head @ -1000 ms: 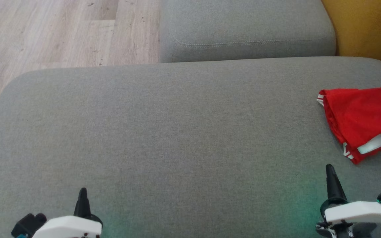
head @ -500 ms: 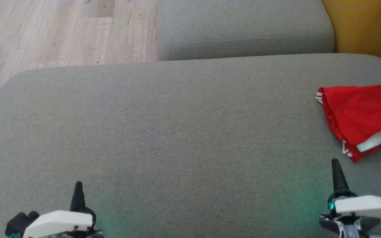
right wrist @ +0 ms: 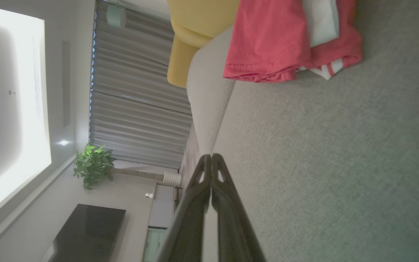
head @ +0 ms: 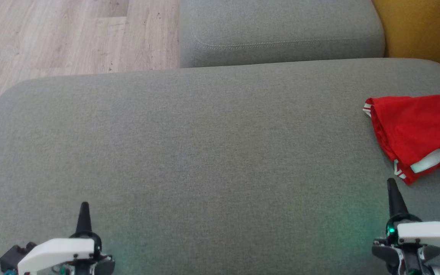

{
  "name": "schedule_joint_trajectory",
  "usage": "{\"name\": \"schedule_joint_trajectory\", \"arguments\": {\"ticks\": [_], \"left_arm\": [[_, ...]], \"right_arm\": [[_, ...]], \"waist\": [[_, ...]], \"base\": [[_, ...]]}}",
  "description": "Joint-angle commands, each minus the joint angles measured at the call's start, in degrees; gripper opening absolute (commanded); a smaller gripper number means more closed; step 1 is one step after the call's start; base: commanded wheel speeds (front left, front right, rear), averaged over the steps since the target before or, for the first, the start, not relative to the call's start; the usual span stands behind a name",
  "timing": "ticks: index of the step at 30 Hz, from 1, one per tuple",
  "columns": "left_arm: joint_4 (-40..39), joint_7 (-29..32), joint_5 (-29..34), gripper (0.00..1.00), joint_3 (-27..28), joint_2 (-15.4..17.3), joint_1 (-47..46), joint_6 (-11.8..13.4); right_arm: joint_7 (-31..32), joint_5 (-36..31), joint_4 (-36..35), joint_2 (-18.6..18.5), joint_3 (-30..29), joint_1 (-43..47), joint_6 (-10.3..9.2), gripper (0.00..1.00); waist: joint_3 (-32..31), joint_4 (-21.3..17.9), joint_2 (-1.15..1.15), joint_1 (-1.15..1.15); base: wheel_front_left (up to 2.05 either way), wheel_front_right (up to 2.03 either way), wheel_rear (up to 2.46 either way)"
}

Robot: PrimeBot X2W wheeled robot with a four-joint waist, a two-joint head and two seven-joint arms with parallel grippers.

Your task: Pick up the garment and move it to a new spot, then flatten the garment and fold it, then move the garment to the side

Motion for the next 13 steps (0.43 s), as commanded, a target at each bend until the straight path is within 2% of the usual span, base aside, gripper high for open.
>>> {"name": "schedule_joint_trajectory", "arguments": {"ticks": [1, 13], "left_arm": [[-1.67, 0.46, -1.40, 0.00, 3.05, -0.20, -3.65, -0.88], [-1.62, 2.27, -6.01, 0.00, 6.44, -1.53, -4.62, -3.05]], "right_arm": [[0.36, 2.30, -1.80, -1.34, 0.40, -3.96, 0.32, 0.00], [1.50, 9.39, -1.56, -1.33, -0.54, -5.44, 0.35, 0.00]], "waist": [[0.09, -0.07, 0.00, 0.00], [0.53, -0.42, 0.00, 0.00]], "base": [[0.00, 0.00, 0.00], [0.00, 0.00, 0.00]]}}
